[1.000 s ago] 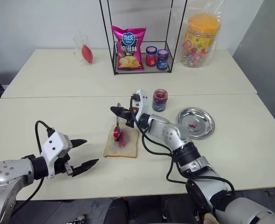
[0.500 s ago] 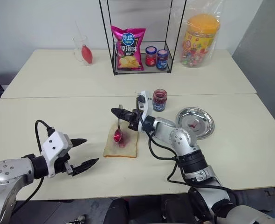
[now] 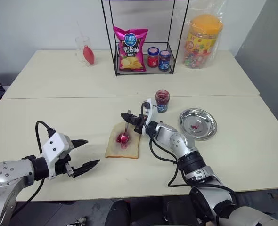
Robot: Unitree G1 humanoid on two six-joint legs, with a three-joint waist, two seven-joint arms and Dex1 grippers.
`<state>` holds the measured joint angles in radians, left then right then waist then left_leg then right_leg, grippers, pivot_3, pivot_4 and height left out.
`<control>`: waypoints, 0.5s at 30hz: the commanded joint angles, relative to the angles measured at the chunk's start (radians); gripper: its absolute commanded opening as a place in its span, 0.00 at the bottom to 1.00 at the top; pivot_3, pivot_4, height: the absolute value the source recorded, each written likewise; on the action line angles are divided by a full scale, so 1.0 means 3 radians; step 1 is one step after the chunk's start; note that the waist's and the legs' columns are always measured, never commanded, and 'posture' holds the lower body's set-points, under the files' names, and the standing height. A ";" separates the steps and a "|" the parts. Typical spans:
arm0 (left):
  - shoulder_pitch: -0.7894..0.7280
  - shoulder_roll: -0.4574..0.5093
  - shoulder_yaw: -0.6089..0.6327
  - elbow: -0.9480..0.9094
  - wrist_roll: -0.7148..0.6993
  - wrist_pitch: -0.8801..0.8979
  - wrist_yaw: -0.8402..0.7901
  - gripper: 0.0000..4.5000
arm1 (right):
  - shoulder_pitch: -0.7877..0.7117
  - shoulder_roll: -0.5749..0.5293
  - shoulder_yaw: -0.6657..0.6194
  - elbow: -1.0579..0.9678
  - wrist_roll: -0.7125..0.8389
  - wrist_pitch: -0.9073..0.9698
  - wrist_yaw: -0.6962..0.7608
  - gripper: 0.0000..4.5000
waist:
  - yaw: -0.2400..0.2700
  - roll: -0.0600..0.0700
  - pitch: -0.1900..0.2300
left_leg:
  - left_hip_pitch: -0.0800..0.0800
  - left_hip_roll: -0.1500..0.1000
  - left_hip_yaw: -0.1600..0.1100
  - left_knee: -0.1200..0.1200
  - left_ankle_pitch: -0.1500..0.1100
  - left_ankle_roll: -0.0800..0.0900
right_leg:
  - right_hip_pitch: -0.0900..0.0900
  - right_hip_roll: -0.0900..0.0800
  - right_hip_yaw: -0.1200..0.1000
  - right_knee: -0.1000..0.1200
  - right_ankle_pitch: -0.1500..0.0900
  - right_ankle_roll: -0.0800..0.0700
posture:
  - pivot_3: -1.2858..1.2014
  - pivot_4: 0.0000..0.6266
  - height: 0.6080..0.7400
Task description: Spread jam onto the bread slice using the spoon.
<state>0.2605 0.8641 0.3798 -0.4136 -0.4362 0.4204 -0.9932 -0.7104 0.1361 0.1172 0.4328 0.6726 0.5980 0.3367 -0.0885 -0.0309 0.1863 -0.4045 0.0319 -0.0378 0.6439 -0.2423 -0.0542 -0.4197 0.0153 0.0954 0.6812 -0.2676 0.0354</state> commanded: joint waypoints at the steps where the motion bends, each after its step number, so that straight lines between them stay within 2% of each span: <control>1: 0.0003 0.0041 0.0060 -0.0062 -0.0003 -0.0041 -0.0009 1.00 | -0.0192 0.0533 0.0102 -0.0277 0.0050 0.0082 0.0046 0.00 | -0.0001 0.0000 0.0000 | 0.0001 0.0000 0.0000 0.0000 0.0000 0.0000 | 0.0000 0.0000 0.0000 0.0000 0.0000 0.0000 | 0.52 0.24 1.00; 6: 0.0020 0.0038 0.0067 -0.0058 -0.0003 -0.0045 -0.0016 1.00 | -0.0215 0.0521 0.0082 -0.0454 0.0187 0.0256 0.0017 0.00 | -0.0002 0.0001 0.0000 | 0.0000 0.0001 0.0000 -0.0003 0.0000 0.0000 | -0.0001 0.0001 0.0000 0.0000 -0.0001 -0.0001 | 0.52 0.24 1.00; 15: 0.0004 0.0032 0.0037 -0.0058 -0.0003 -0.0045 -0.0011 1.00 | -0.0337 0.0650 0.0071 0.0111 -0.0007 -0.0087 -0.0047 0.00 | -0.0004 0.0000 0.0000 | 0.0001 0.0001 0.0001 -0.0003 0.0000 0.0000 | -0.0001 0.0001 0.0000 -0.0001 -0.0001 -0.0001 | 0.52 0.24 1.00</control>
<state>0.2624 0.8642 0.3799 -0.4137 -0.4363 0.4204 -0.9937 -0.7289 0.1364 0.1492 0.4402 0.6869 0.6115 0.3267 -0.0897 -0.0309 0.1863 -0.4042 0.0323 -0.0376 0.6429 -0.2424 -0.0543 -0.4198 0.0156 0.0956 0.6809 -0.2677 0.0352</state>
